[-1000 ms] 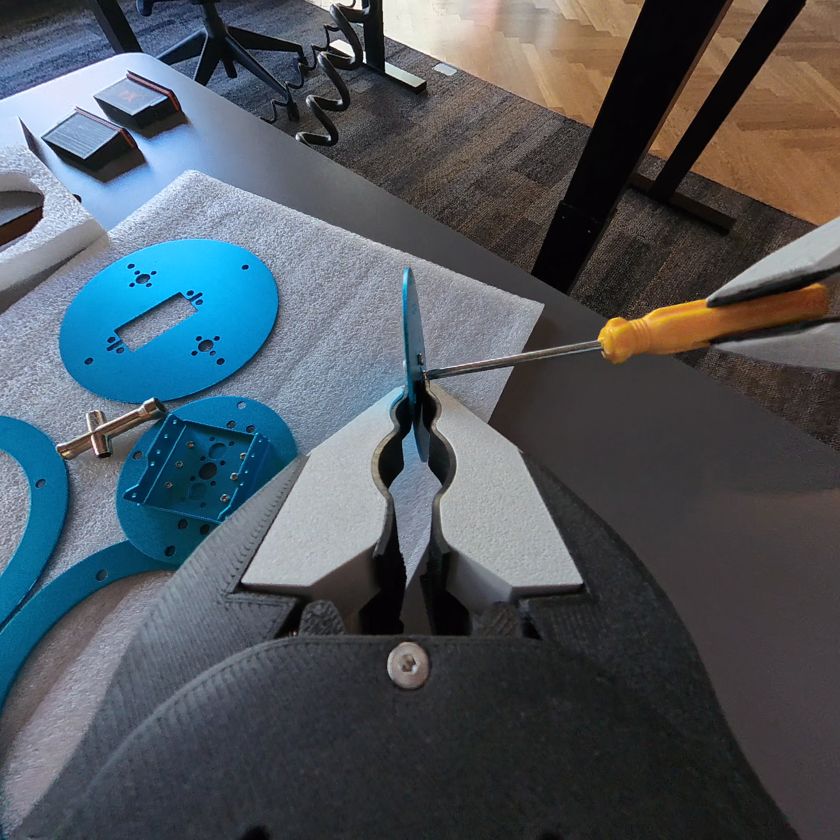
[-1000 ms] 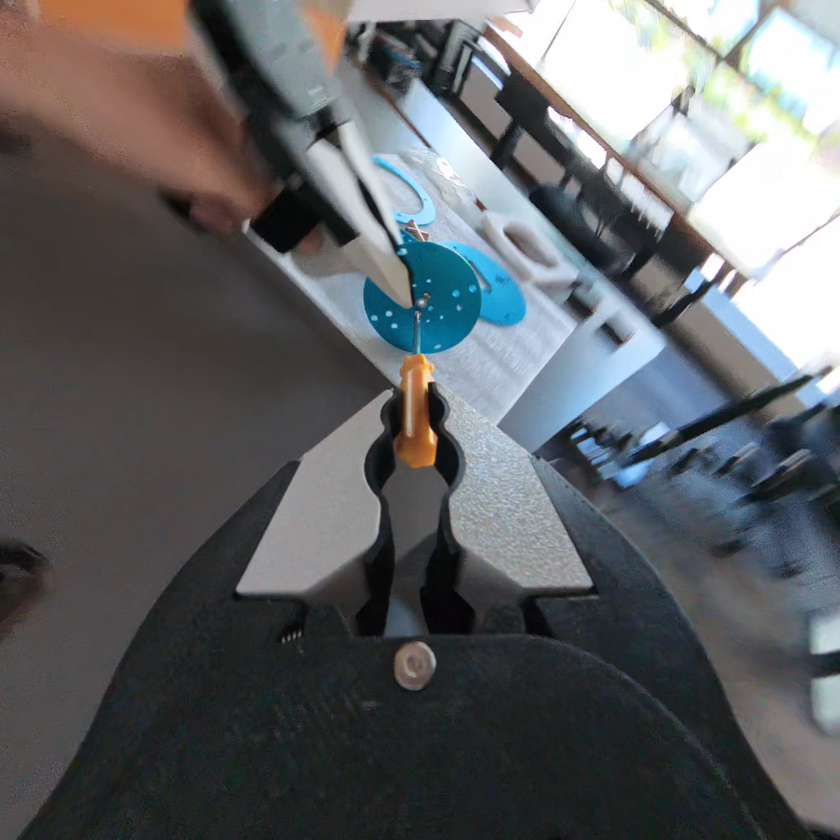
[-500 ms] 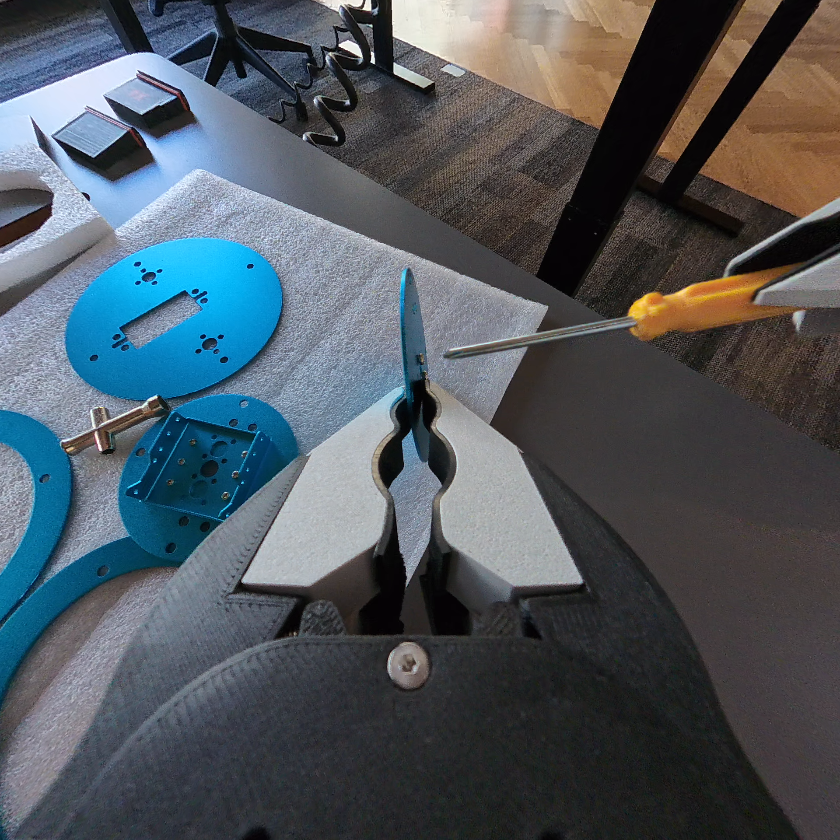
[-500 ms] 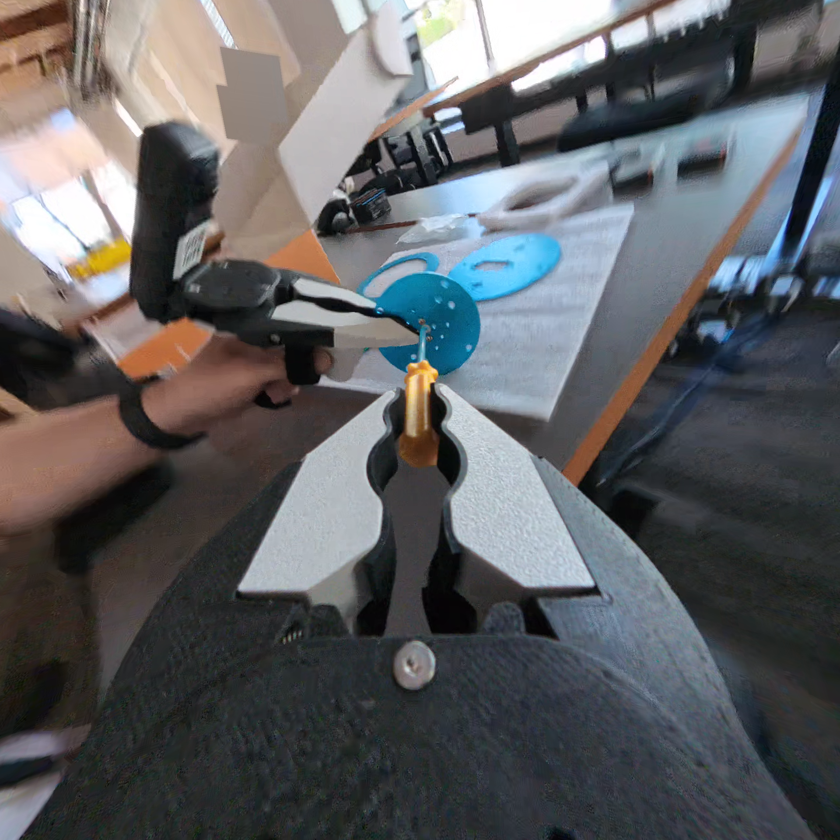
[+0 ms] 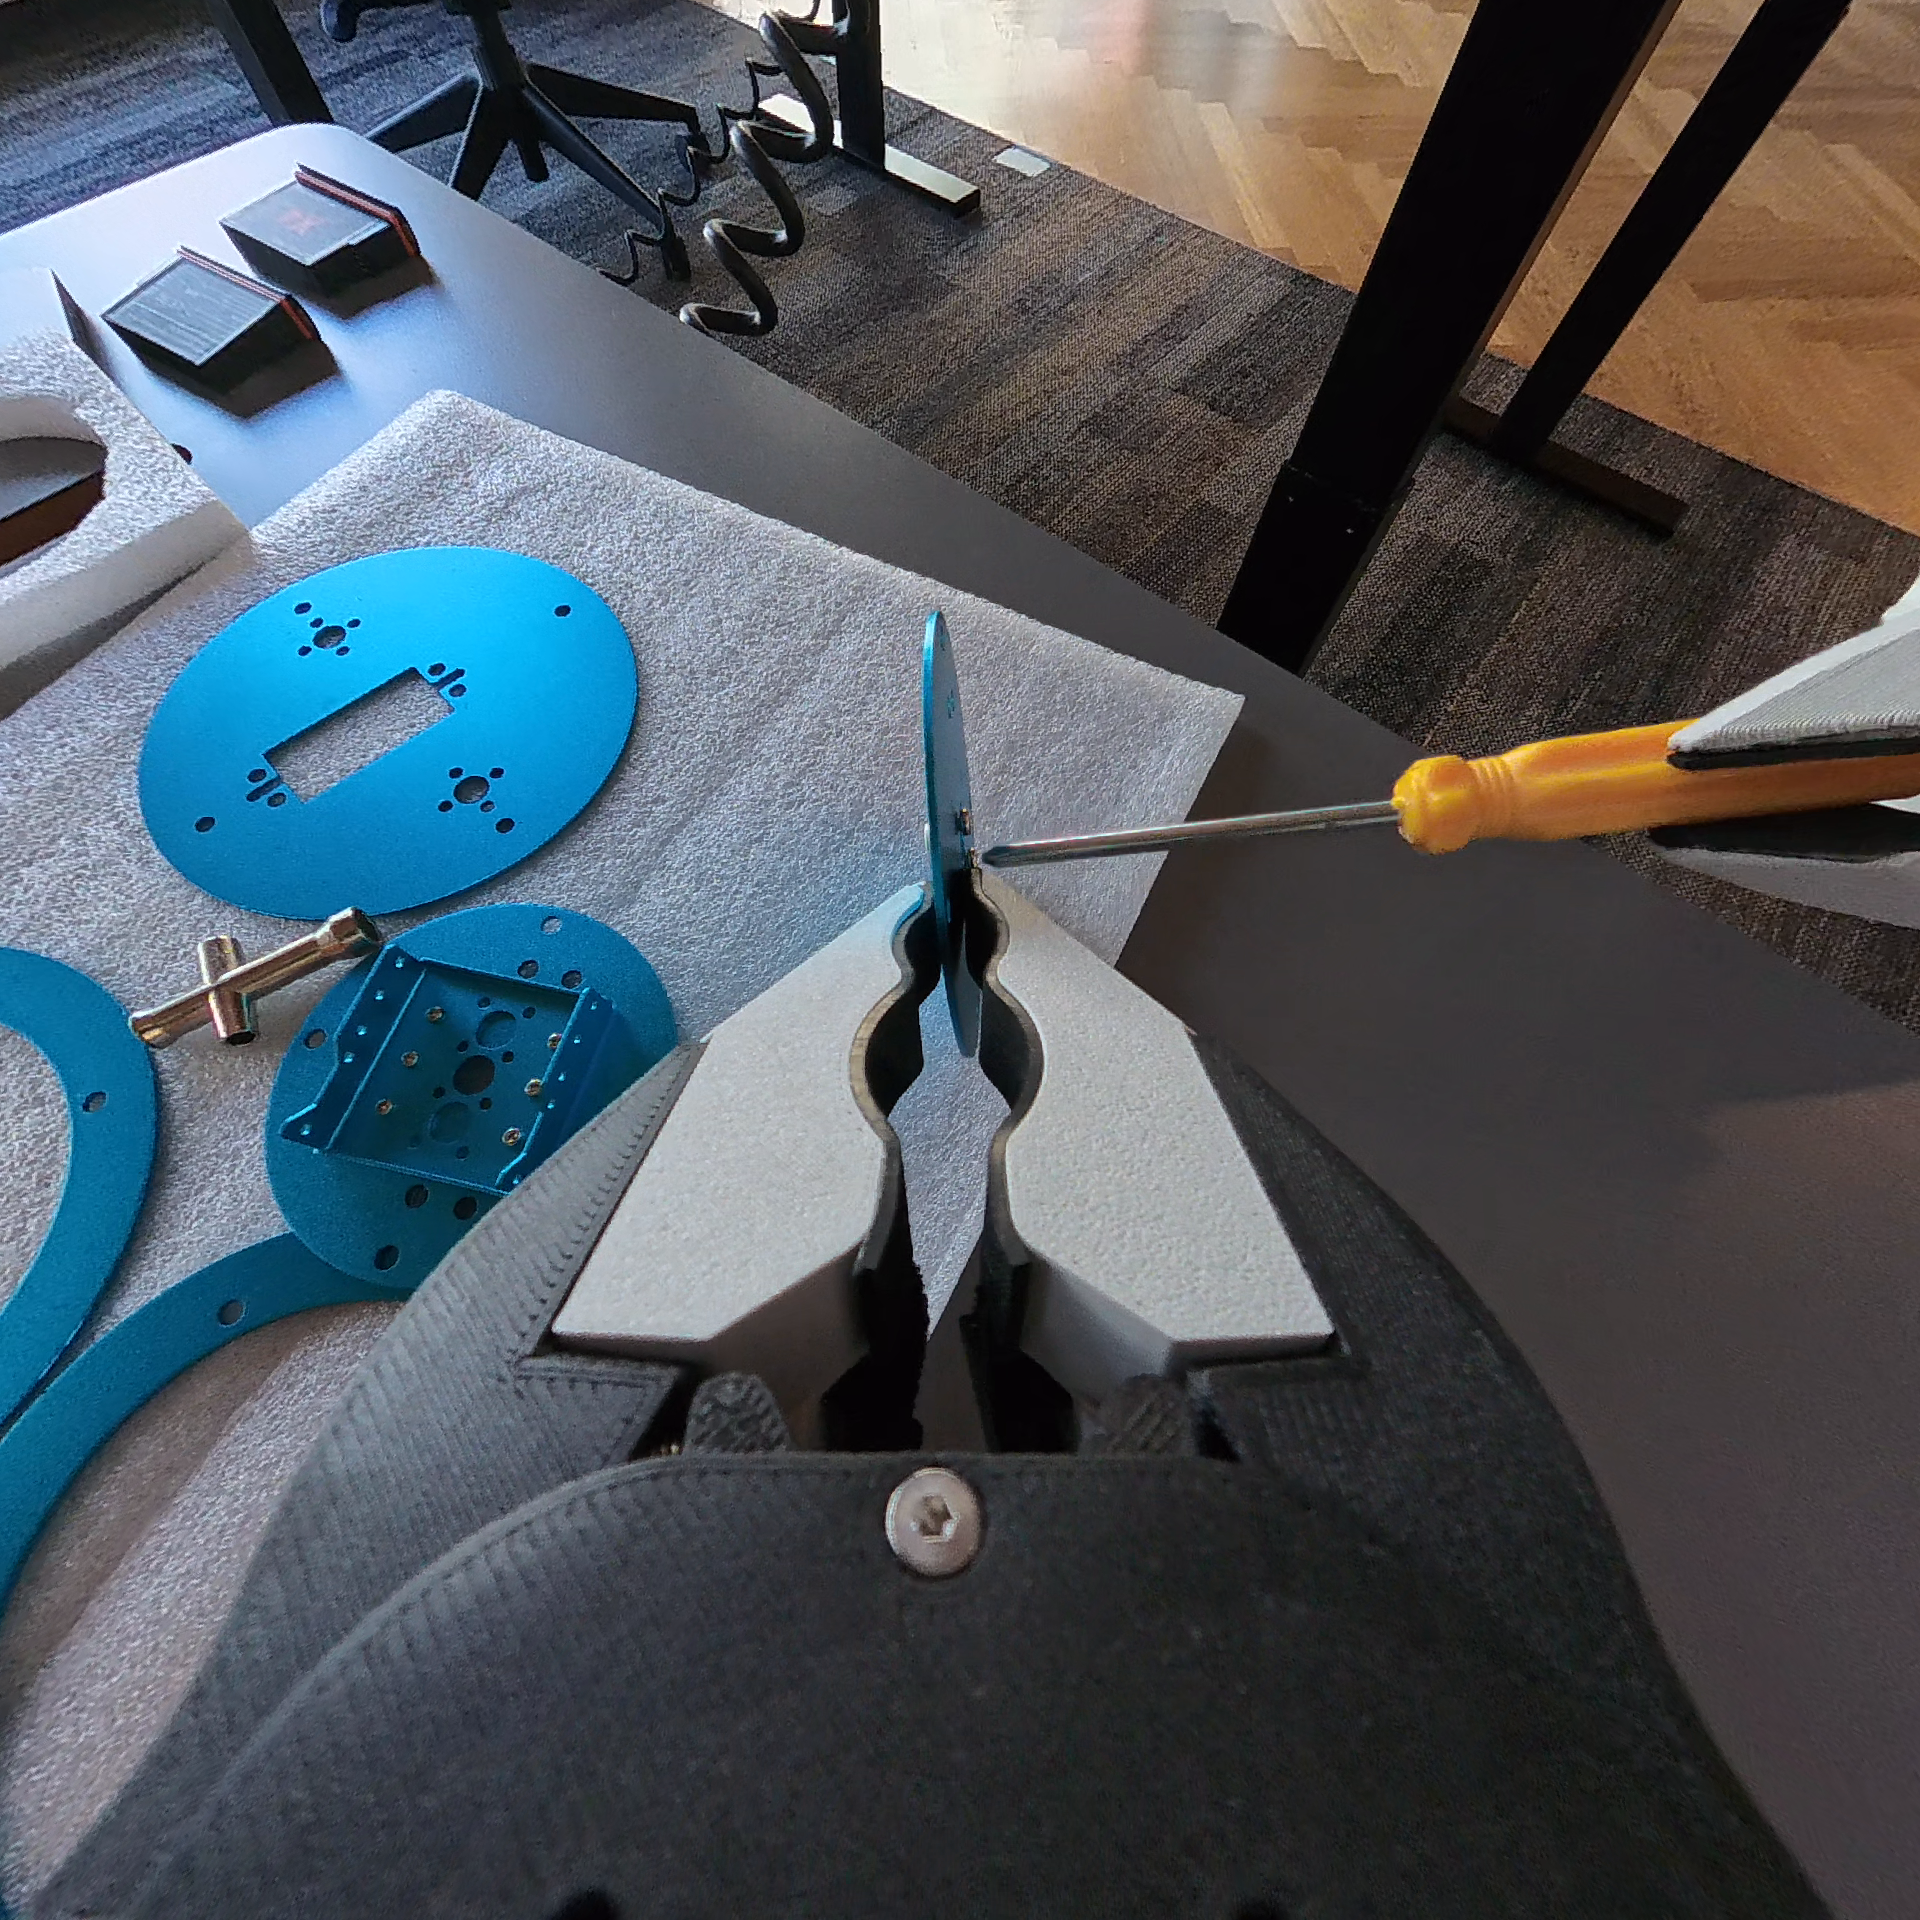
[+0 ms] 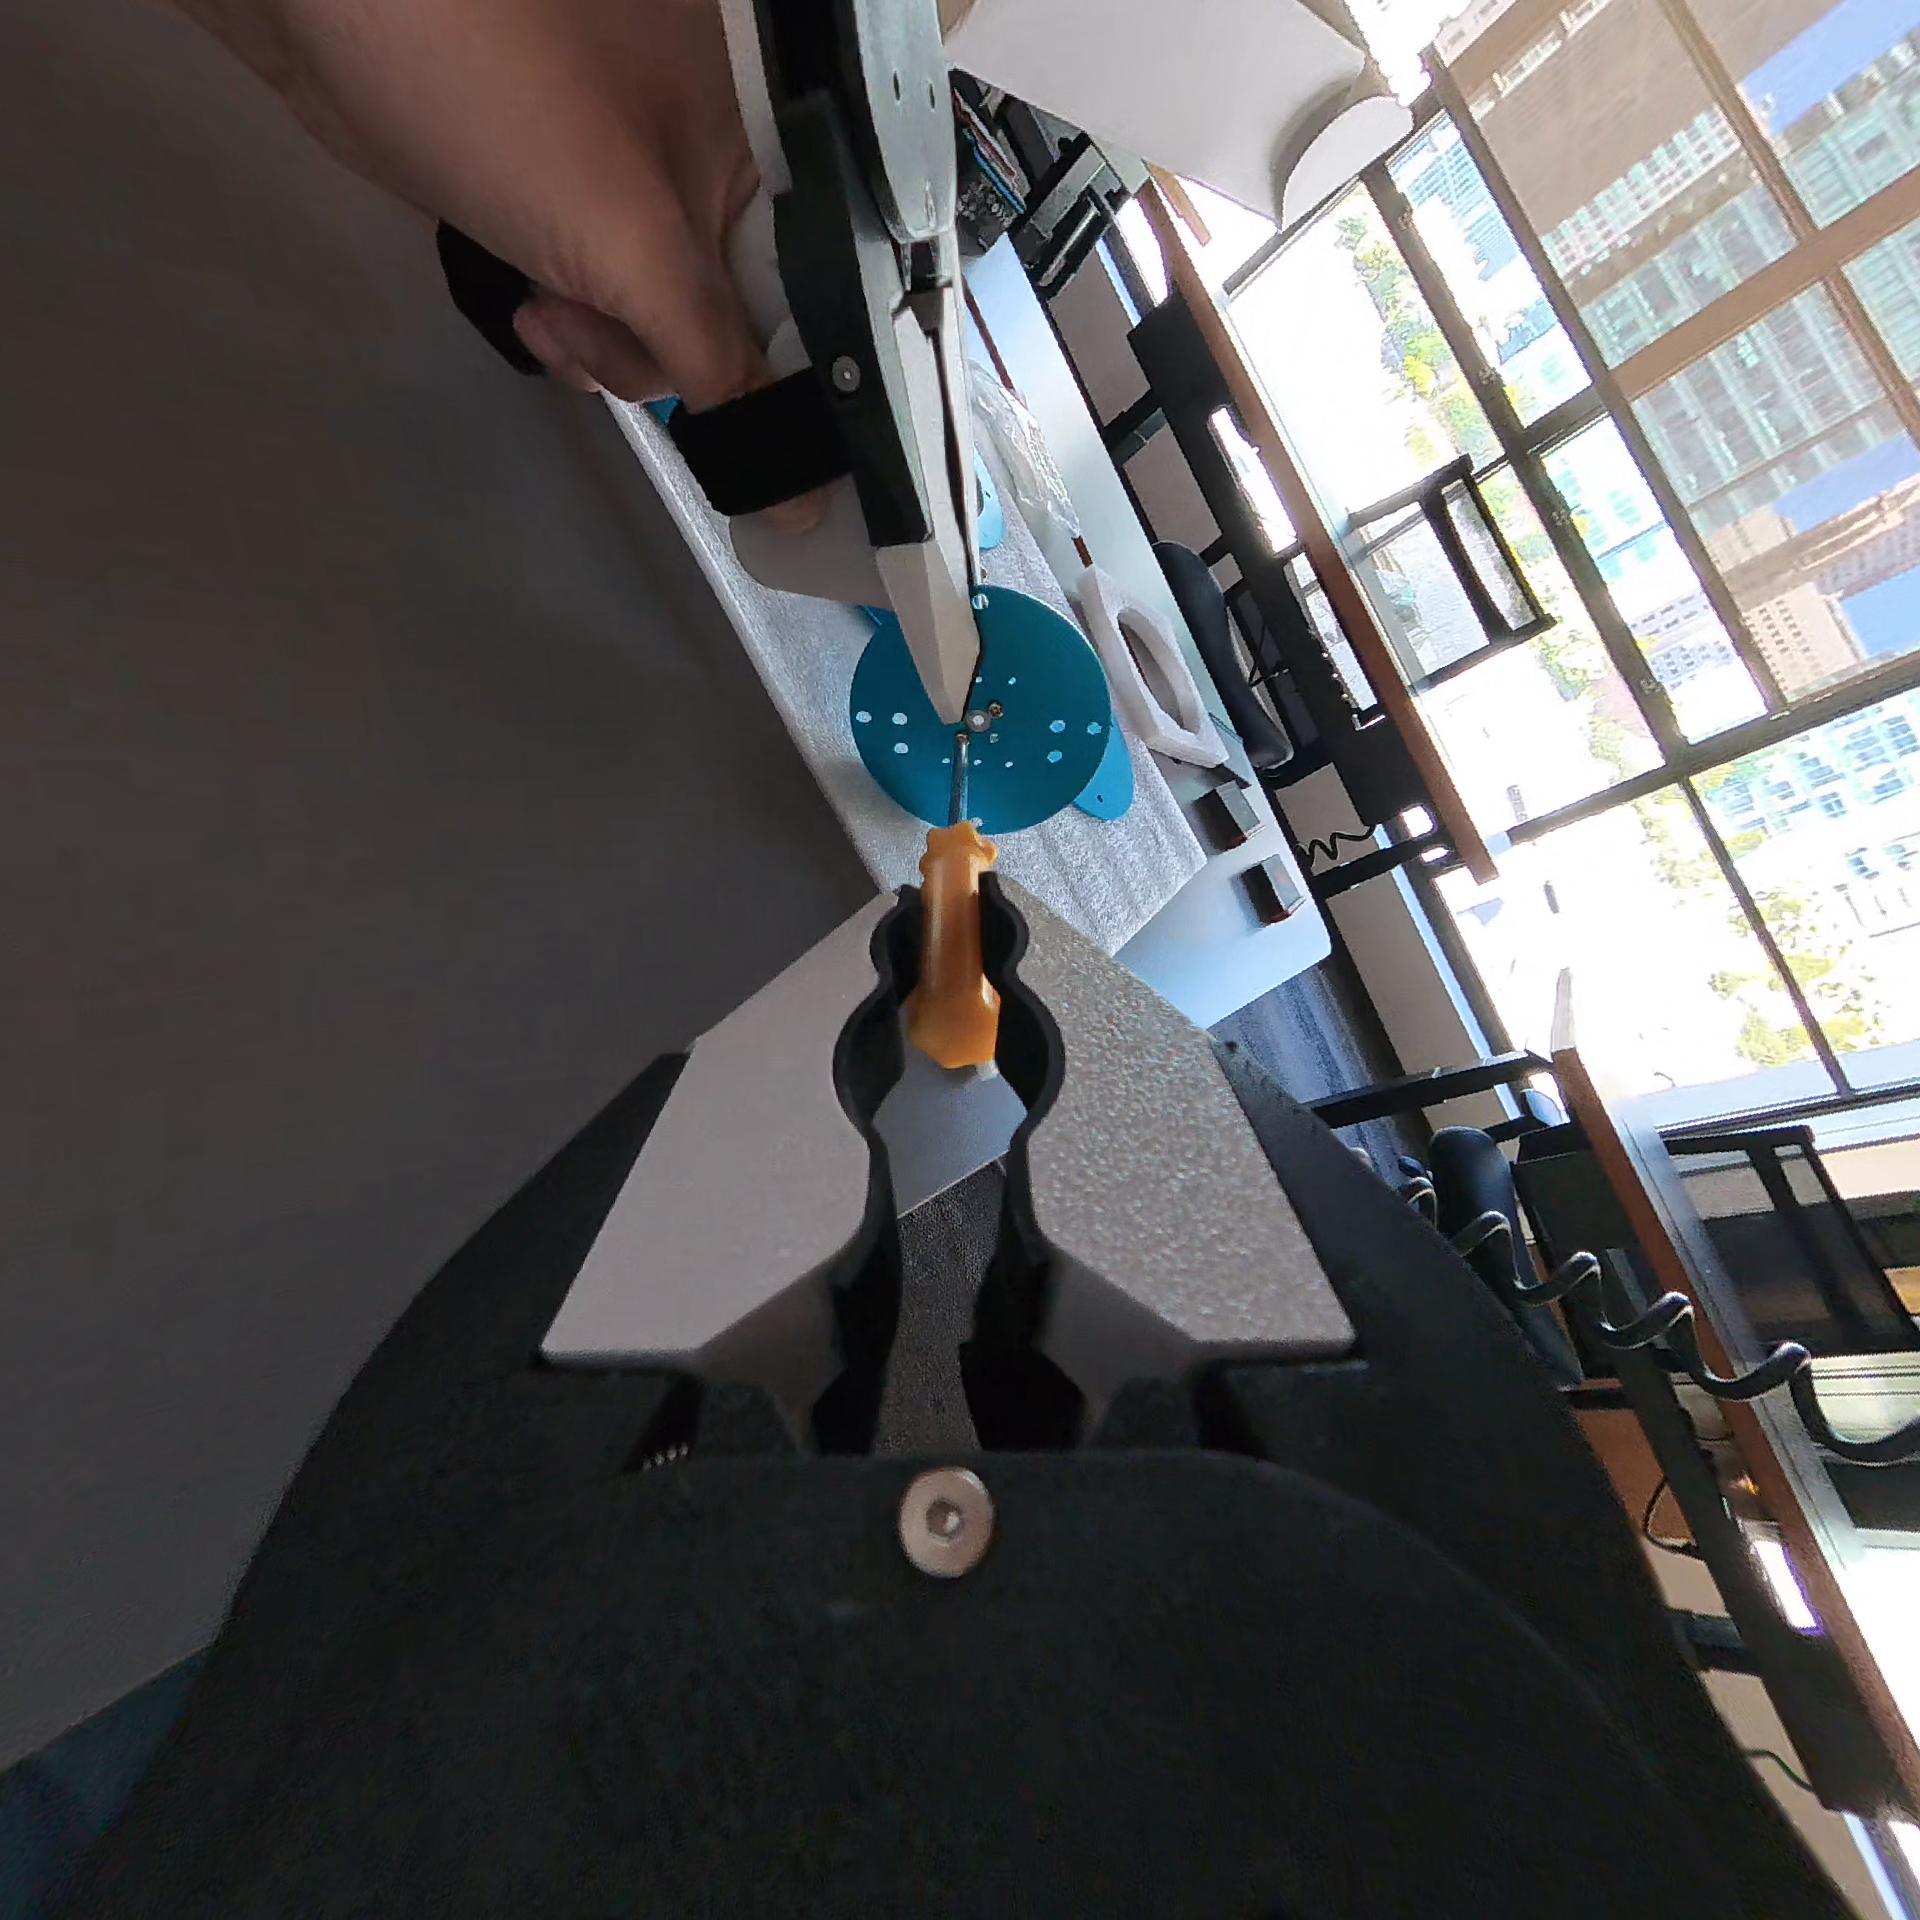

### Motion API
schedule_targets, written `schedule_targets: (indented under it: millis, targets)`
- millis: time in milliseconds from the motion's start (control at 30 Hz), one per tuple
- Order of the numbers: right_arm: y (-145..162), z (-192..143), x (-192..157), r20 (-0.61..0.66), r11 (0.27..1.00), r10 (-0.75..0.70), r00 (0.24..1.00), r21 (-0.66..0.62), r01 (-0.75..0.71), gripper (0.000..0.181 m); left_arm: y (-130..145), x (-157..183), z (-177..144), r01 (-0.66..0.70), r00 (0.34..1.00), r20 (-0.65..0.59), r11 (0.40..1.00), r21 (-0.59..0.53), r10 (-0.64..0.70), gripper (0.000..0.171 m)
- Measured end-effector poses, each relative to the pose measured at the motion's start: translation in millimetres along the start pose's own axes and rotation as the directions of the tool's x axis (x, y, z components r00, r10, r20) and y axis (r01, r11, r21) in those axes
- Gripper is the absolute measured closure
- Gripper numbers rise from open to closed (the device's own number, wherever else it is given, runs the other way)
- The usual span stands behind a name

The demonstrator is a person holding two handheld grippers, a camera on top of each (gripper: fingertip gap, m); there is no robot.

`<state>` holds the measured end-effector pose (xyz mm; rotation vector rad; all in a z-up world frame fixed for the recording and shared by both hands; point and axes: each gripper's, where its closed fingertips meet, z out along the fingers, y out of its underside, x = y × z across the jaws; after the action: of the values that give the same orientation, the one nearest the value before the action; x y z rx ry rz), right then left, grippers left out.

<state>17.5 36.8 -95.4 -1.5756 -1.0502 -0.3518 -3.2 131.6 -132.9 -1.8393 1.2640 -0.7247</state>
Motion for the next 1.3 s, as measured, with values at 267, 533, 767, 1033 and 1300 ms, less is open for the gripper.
schedule_targets:
  millis: [267,533,767,1033,1300]
  targets:
    - [-1.3,0.4,2.1,-0.001,1.0,-0.018,1.0,0.003,0.018,0.171,0.1,0.1,-0.1,0.0,1.0,-0.002,1.0,0.0,0.0,0.169]
    - [-1.2,-0.4,1.5,0.005,1.0,-0.018,1.0,0.003,0.018,0.171,-0.1,0.4,0.2,0.0,1.0,-0.005,1.0,0.002,0.0,0.169]
    - [-0.8,0.5,2.5,0.005,0.999,-0.051,0.999,0.005,0.051,0.171,-0.1,1.3,0.1,-0.003,1.0,-0.006,1.0,0.003,0.003,0.169]
    - [0.1,0.0,-1.1,0.019,0.998,-0.058,0.998,-0.006,0.058,0.171,-0.1,1.0,0.1,-0.003,1.0,-0.007,1.0,0.003,0.003,0.169]
    - [-0.1,-0.3,-0.8,0.011,0.995,-0.097,0.995,-0.009,0.097,0.171,0.1,1.4,-0.2,-0.007,1.0,-0.006,1.0,0.002,0.007,0.169]
